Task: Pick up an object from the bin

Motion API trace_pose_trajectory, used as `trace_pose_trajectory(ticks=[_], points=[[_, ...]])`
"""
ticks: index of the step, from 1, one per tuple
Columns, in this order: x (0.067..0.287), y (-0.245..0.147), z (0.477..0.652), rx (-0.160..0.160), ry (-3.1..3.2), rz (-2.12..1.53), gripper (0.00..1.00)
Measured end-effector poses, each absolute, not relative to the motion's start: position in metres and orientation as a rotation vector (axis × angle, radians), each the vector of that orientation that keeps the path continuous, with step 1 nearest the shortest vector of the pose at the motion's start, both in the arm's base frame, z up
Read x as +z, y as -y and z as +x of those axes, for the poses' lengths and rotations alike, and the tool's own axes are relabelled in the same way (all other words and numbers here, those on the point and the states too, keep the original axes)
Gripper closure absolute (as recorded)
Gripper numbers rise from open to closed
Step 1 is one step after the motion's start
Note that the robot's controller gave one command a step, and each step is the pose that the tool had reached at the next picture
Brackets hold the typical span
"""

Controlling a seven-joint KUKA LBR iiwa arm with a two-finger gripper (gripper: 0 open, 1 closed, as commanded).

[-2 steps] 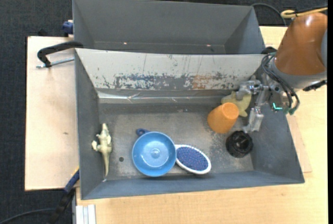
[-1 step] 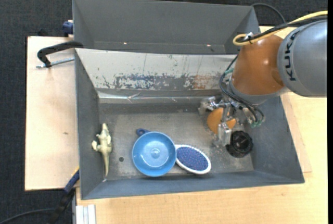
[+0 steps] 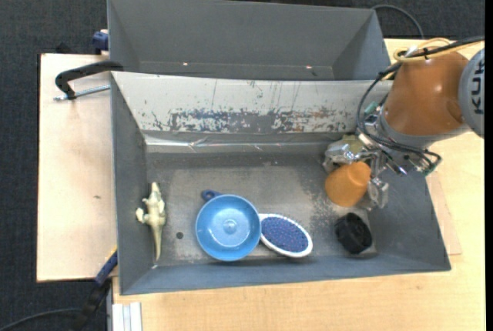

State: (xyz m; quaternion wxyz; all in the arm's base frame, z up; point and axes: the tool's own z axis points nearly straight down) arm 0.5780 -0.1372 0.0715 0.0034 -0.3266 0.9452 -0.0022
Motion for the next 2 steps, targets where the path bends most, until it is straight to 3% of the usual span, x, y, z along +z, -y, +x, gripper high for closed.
trace_pose_trajectory(ticks=[1,2], points=[[0.073,0.134,0.579,-0.004,-2.960,-1.026,1.00],[0.222,0.116,0.524,-0.009,-2.815,-1.372,1.00]])
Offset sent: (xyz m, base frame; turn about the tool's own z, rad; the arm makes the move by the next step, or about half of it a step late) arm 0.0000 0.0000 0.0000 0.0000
